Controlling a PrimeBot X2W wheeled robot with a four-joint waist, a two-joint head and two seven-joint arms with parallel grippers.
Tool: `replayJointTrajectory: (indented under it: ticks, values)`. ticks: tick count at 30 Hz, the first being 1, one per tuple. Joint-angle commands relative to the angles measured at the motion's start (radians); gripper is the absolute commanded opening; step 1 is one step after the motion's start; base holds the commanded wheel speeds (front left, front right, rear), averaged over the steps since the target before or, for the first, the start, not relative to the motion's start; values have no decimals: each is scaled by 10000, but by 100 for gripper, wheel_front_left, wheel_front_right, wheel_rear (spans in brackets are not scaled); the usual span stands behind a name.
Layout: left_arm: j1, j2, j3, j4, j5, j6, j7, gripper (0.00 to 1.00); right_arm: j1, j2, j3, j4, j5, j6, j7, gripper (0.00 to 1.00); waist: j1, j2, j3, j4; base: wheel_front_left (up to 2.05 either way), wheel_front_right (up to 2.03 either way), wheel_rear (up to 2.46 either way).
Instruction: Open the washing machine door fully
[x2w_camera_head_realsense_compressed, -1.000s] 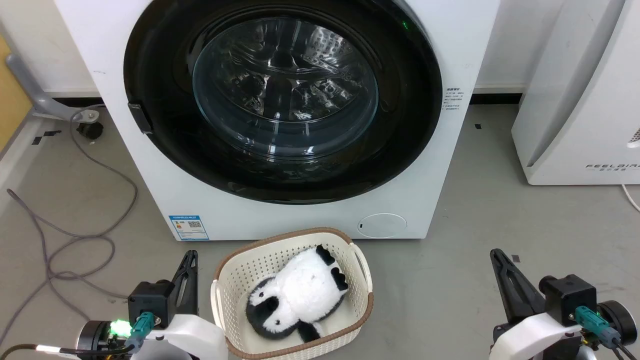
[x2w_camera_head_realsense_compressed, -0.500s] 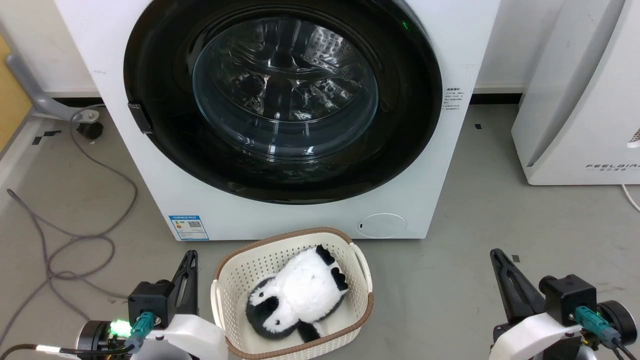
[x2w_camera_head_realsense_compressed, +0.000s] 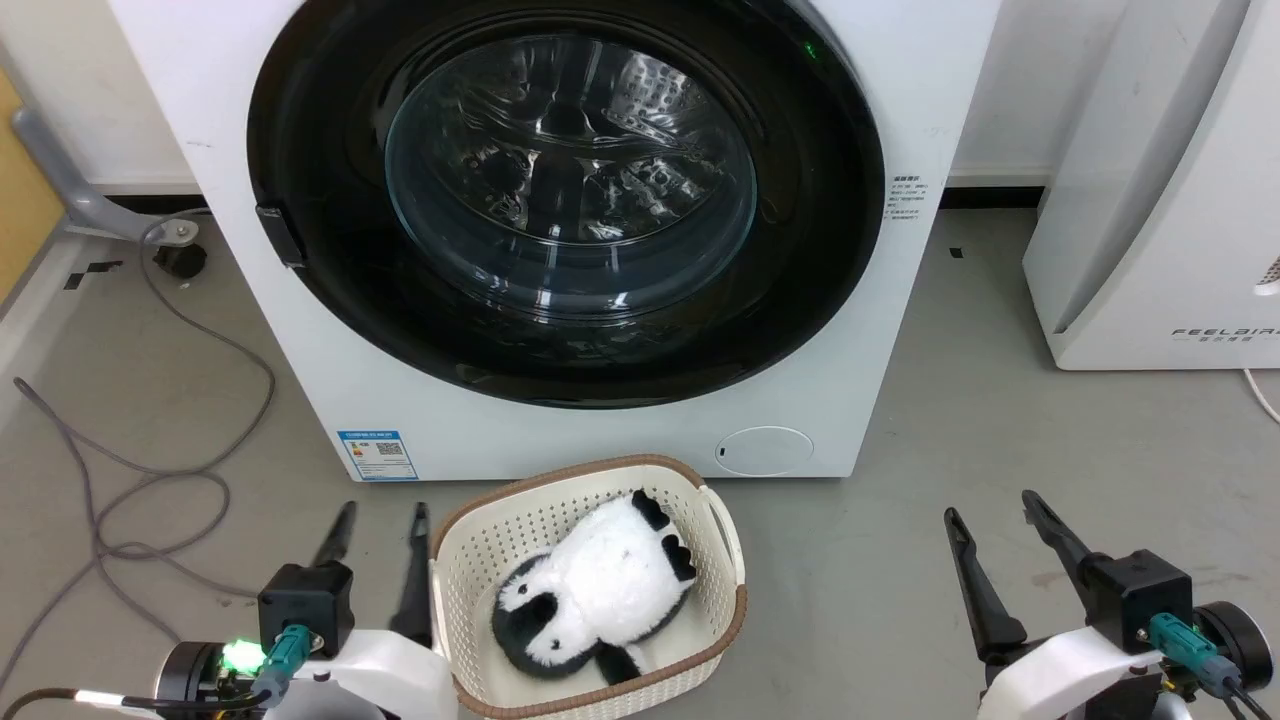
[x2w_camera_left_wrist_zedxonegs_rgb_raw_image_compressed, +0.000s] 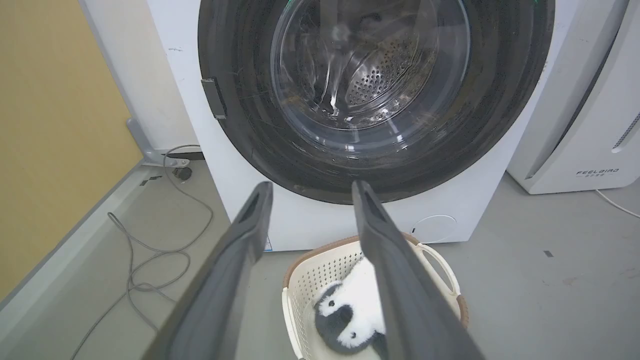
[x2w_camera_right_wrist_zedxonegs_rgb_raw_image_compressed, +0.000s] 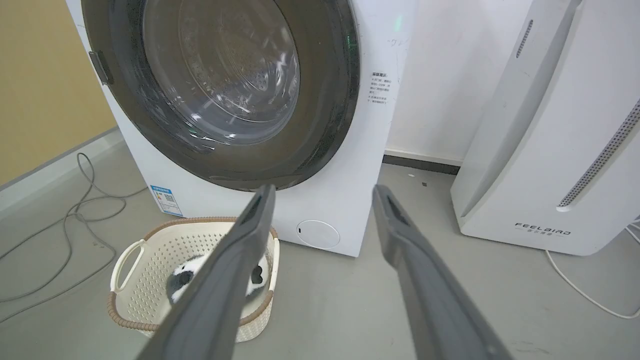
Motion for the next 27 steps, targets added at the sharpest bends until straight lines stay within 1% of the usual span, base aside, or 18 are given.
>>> replayJointTrajectory:
  ticks: [1, 18, 27]
  values:
    - [29, 1, -33, 13, -27, 32, -93, 100, 26, 2, 29, 7, 60, 0, -86, 100, 0, 0, 1, 0, 0, 0, 0]
    - [149, 3, -234, 39, -131, 140, -448, 100, 53, -8, 196, -90, 403, -2, -442, 100, 0, 0, 4, 4, 0, 0, 0]
    - [202, 4, -347, 19, -186, 206, -636, 100, -73, -191, 248, -195, 930, -2, -610, 100, 0, 0, 60, 10, 0, 0, 0]
